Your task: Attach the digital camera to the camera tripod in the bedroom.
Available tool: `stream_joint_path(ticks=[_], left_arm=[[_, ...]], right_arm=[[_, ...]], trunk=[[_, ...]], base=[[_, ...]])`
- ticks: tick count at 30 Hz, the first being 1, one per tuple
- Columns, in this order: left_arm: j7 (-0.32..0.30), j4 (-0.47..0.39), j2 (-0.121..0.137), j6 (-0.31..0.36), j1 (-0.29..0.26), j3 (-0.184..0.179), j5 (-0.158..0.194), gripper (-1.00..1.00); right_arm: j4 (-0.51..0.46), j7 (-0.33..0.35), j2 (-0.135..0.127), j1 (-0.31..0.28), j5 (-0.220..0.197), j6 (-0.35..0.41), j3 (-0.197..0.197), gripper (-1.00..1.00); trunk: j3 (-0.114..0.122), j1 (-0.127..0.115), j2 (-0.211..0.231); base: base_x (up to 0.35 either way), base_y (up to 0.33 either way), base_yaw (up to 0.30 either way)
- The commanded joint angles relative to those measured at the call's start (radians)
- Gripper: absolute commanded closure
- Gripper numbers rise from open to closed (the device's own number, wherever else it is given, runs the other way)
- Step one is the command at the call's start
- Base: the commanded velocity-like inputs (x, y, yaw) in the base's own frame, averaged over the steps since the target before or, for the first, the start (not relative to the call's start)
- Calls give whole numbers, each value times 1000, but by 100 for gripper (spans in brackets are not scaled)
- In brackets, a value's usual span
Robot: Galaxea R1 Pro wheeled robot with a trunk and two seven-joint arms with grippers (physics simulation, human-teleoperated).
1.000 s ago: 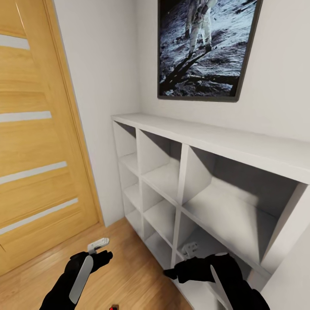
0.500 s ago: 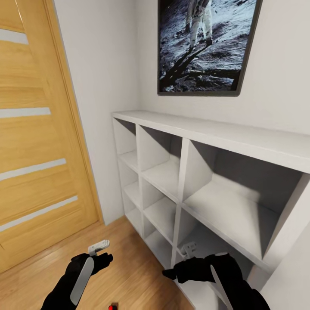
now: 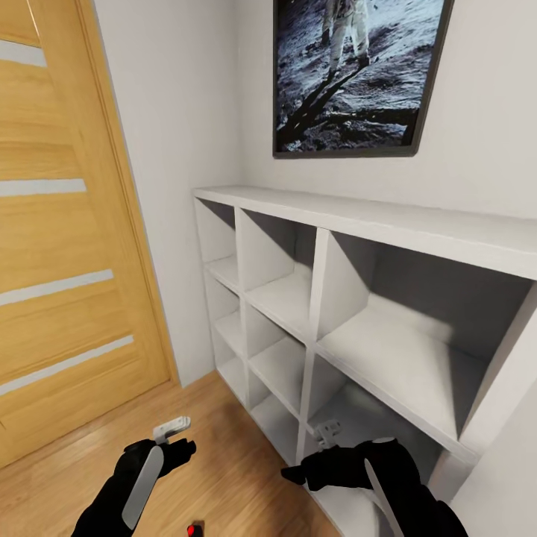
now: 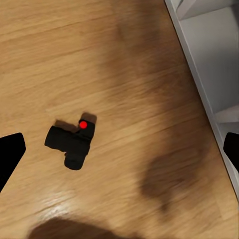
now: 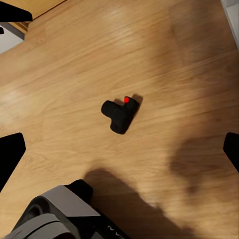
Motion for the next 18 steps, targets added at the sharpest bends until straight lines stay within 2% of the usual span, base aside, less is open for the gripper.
stream_joint_path(ticks=[1, 18], left_arm=[[8, -1, -1, 3, -1, 2, 11, -100], [9, -1, -5, 2, -1, 1, -25, -100]], right_arm=[[-1, 7, 0, -1, 8, 3, 1, -100], [0, 6, 0, -1, 8, 3, 1, -100]], trunk=[[-4, 4, -8], [-58, 69, -127]], base=[[0, 0, 0], [0, 0, 0]])
